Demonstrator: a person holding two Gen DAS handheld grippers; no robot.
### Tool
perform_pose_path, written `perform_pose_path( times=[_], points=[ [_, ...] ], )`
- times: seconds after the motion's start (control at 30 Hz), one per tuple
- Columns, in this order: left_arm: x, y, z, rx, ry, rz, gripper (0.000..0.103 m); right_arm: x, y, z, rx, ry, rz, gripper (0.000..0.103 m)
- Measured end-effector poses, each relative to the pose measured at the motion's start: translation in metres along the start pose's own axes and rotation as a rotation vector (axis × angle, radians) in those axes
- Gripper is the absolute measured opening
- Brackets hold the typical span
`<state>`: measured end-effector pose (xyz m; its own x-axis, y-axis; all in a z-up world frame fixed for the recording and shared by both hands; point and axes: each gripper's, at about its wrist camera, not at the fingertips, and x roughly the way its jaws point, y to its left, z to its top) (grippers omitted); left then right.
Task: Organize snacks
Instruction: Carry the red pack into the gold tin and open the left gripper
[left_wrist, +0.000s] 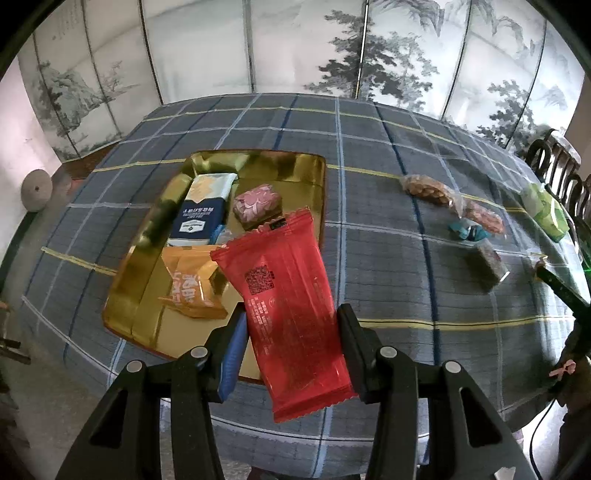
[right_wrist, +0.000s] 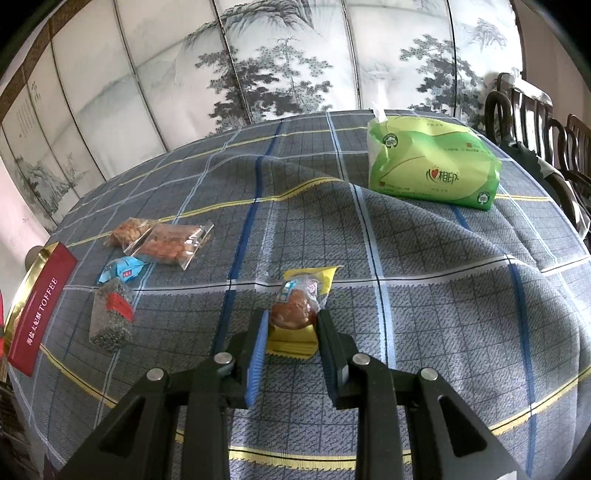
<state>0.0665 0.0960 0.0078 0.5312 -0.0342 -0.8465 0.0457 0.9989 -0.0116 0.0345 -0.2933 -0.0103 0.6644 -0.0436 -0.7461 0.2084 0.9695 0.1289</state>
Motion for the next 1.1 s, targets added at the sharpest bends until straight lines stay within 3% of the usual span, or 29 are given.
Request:
perform_pose_path(
  times=[0.17,0.3,0.77,1.1],
  points=[
    [0.007,0.008,0.001,-0.01,0.009,0.006,0.043,0.0,-0.001,-0.001,-0.001,0.0,-0.001,0.027],
    [0.008,0.015,0.004,-0.014,-0.005,0.016,0.034,0.0,-0.001,-0.001,0.0,0.001,-0.001,0.027],
    [0.021,0.041,0.006,-0.075,0.032,0.013,0.034,0.0,0.0,-0.001,-0.001,0.002,-0.003,0.027],
    [0.006,0.034,0.0,-0.051,-0.006,0.09,0.034,-0.001,0.003,-0.004,-0.03,0.002,-0.006,0.027]
  ],
)
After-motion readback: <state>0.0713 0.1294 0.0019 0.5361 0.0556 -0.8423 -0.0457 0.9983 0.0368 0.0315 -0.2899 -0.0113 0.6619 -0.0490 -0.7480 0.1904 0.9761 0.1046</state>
